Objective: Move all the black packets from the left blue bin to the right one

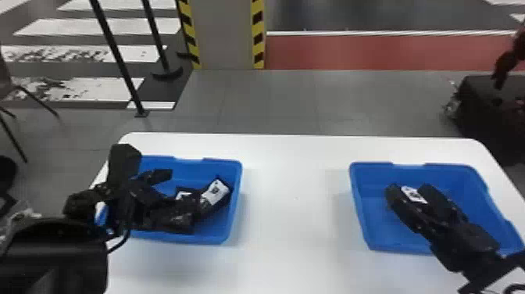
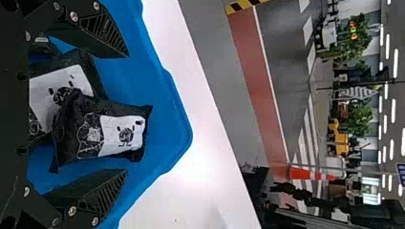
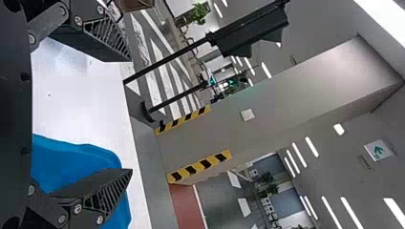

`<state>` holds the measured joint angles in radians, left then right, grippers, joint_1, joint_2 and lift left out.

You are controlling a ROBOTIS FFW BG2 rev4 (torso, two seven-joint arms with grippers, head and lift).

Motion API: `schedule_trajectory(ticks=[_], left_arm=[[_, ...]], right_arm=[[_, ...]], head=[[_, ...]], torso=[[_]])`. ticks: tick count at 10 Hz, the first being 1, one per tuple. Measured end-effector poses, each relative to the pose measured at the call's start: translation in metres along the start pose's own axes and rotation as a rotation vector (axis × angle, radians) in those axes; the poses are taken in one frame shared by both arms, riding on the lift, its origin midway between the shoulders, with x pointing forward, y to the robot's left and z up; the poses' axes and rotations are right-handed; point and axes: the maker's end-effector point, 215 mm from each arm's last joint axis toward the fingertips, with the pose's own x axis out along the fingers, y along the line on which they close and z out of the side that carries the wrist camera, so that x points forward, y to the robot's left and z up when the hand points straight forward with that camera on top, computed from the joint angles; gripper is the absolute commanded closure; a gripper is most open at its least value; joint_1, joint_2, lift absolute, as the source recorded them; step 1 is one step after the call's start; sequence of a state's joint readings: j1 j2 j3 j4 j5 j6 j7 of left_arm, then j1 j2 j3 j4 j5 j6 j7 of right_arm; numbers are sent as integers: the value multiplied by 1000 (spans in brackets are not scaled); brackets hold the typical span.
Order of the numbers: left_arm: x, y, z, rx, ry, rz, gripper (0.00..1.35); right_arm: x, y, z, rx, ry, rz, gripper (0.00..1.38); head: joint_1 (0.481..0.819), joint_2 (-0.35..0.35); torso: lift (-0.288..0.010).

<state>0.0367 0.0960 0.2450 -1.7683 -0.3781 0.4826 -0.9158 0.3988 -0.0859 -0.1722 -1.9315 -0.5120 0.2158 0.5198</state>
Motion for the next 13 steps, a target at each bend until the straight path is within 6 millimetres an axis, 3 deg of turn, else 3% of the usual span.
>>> schedule_trajectory(ticks=[3, 5, 6, 7, 12, 13], left_arm=[[11, -9, -13, -41, 83, -14, 254], [18, -16, -30, -82, 131, -37, 818], [19, -15, -36, -100, 155, -38, 834], [19, -13, -40, -110, 168, -34, 1197], [9, 1, -52, -129, 188, 2, 1213], [9, 1, -49, -127, 179, -1, 1027]], right_arm=[[0, 2, 0, 10, -5, 5, 213], [1, 2, 1, 19, -10, 6, 211], [1, 2, 2, 21, -11, 7, 213], [1, 2, 2, 24, -13, 8, 213], [0, 3, 1, 41, -17, 11, 213], [0, 3, 0, 45, -17, 11, 213]], head=[[695, 64], [695, 60], [695, 61], [695, 64], [695, 91], [695, 90]], torso=[[-110], [-110], [-110], [-110], [-110], [-110]])
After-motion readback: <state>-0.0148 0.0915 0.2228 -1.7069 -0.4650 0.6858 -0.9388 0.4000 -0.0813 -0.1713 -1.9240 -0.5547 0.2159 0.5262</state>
